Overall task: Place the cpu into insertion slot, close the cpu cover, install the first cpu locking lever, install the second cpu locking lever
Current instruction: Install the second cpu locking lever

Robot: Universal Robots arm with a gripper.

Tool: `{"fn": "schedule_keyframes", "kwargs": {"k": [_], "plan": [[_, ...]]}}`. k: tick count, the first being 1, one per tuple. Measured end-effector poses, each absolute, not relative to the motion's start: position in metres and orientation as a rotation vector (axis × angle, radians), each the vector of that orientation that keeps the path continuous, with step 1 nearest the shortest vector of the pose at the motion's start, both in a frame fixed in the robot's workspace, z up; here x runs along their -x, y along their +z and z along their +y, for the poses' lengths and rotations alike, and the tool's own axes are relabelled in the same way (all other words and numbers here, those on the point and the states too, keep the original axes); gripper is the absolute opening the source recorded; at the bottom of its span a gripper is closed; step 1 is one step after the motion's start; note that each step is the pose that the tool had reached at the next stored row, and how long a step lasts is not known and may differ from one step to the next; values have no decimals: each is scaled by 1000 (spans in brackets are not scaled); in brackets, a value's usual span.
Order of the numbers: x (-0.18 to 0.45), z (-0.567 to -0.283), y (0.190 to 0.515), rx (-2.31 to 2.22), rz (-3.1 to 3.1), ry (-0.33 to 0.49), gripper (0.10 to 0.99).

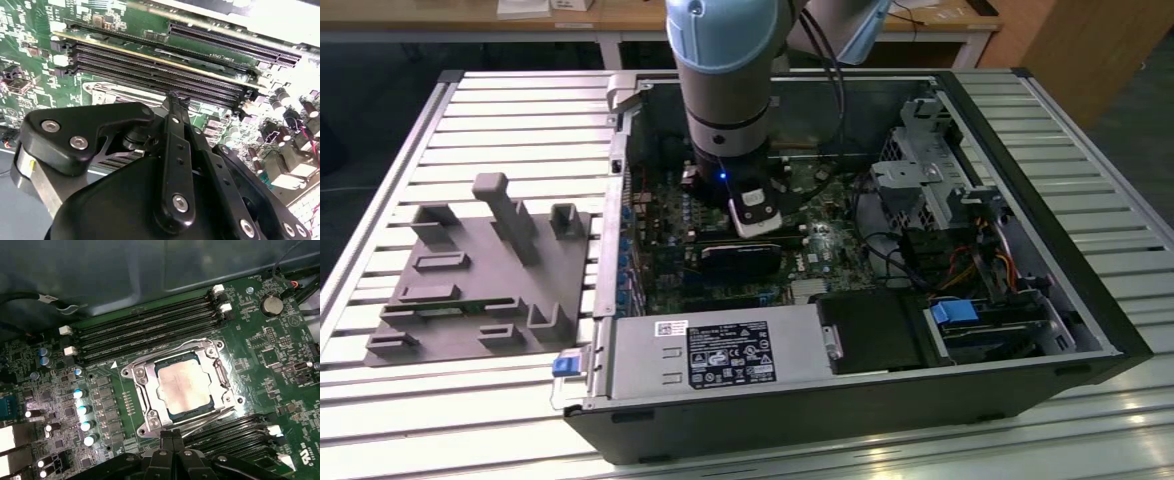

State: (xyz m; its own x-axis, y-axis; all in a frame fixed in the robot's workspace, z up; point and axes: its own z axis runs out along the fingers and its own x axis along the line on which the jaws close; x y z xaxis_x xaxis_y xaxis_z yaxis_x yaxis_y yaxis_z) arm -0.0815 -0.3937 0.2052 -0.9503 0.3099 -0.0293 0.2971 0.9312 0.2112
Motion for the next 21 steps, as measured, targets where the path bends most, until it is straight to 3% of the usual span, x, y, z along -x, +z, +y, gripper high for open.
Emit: {"fn": "schedule_keyframes", "kwargs": {"k": [21], "plan": [[82, -399, 205, -290, 3061, 322, 102]]}}
